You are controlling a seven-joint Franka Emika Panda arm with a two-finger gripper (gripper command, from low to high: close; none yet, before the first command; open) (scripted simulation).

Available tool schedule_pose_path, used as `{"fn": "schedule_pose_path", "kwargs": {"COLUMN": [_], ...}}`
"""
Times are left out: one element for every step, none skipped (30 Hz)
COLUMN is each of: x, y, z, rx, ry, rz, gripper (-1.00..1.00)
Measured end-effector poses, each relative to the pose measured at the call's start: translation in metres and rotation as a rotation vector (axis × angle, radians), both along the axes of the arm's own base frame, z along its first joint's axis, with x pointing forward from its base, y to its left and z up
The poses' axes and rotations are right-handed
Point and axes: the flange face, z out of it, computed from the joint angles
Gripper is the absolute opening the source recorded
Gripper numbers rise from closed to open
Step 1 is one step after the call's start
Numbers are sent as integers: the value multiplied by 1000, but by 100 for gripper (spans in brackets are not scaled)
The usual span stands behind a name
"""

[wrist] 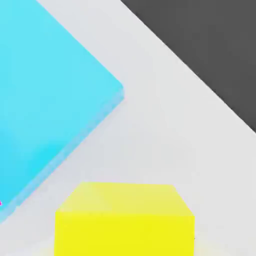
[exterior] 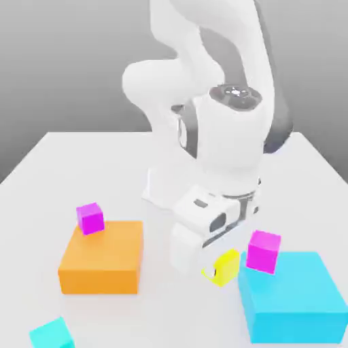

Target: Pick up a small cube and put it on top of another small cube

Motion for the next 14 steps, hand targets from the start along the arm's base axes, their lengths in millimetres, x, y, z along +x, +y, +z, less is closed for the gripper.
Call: {"fn": "schedule_pose_path", "kwargs": {"x": [-7,-13,-21,-29,-39,-43,-45,-46,-47,-48,-48,-48,-48,-48], "y": [9,17,26,35,45,50,53,54,55,55,55,55,55,55], "z": [10,20,30,39,49,47,40,30,18,5,-3,-3,-3,-3], "rx": [1,3,5,7,11,12,12,11,11,11,11,11,11,11], "ry": [0,0,0,0,1,1,1,1,1,1,1,1,1,1], "rz": [-24,-51,-75,-97,-118,-129,-135,-138,-140,-140,-140,-140,-140,-140], "gripper": [-100,-100,-100,-100,-100,-100,-100,-100,-100,-100,100,100,100,100]}}
